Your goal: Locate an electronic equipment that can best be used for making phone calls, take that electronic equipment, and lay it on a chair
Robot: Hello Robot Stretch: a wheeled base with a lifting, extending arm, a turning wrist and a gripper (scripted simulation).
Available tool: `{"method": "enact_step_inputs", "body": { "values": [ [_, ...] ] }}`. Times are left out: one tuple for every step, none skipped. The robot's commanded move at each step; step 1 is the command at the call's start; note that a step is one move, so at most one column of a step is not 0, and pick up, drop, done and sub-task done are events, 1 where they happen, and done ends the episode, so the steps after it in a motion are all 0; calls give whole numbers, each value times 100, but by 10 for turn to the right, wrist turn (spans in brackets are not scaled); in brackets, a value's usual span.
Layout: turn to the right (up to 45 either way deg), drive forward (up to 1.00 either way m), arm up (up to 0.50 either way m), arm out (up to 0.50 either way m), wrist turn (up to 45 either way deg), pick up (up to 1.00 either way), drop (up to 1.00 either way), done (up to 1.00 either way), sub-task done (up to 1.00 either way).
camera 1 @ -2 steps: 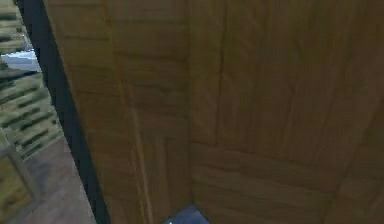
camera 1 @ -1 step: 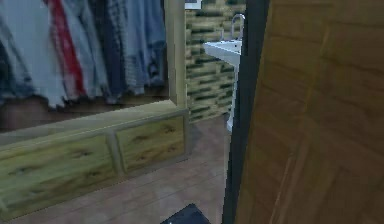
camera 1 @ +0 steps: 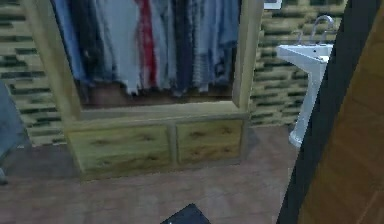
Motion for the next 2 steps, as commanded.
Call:
{"method": "enact_step_inputs", "body": {
  "values": [
    [0, 30, 0, 0, 0, 0, 0, 0, 0],
    [-450, 0, 0, 0, 0, 0, 0, 0, 0]
  ]
}}
